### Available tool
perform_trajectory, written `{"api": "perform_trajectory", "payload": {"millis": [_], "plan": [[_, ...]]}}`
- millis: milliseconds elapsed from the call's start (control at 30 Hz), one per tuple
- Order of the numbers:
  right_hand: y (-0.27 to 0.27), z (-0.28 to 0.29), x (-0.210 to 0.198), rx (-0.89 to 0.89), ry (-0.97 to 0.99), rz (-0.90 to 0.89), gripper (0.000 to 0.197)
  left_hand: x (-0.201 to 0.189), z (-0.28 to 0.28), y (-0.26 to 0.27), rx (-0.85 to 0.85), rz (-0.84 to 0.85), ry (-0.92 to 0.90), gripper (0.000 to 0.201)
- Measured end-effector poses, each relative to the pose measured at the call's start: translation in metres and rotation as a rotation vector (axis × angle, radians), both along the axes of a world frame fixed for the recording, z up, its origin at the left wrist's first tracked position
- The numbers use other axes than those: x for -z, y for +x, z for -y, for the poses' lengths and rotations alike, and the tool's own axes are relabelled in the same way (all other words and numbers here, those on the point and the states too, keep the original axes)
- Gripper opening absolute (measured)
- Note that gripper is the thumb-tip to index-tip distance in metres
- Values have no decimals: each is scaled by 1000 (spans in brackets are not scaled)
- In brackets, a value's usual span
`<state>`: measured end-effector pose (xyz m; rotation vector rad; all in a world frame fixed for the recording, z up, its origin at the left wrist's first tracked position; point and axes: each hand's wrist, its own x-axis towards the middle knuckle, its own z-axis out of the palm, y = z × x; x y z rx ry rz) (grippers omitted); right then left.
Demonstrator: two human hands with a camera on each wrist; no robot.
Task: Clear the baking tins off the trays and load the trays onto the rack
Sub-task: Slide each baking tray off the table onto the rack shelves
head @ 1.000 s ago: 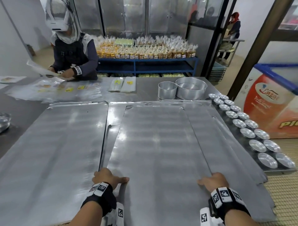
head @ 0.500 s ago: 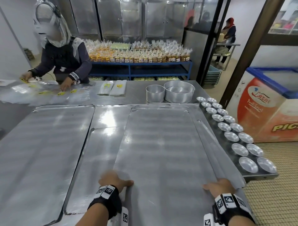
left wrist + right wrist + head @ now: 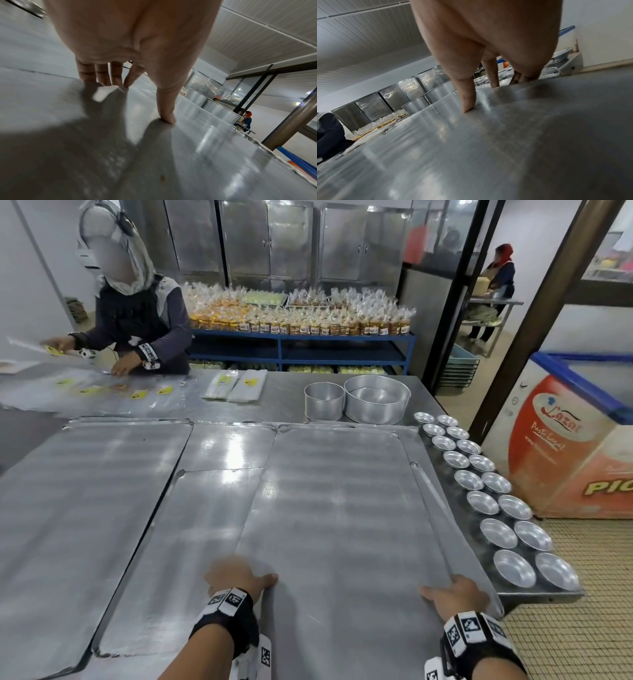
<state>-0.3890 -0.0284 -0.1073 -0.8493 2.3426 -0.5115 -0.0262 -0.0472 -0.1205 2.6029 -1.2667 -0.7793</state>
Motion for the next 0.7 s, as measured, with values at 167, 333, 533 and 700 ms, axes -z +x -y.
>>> {"api": "perform_trajectory", "payload": {"millis": [167,333,533,700], "plan": [[-3,4,-3,2,50,5,67,1,4,-7,-9,16,11,99],[-18,16,27,-8,102,-45,94,2,3,-8,-75,4,50,106],[-8,-1,-12,28,106,150,75,-2,5,-9,-88,-44,36,98],[-14,-7,-25,36,102,133,69,-10,1,-2,-66,-65,104,113]]}}
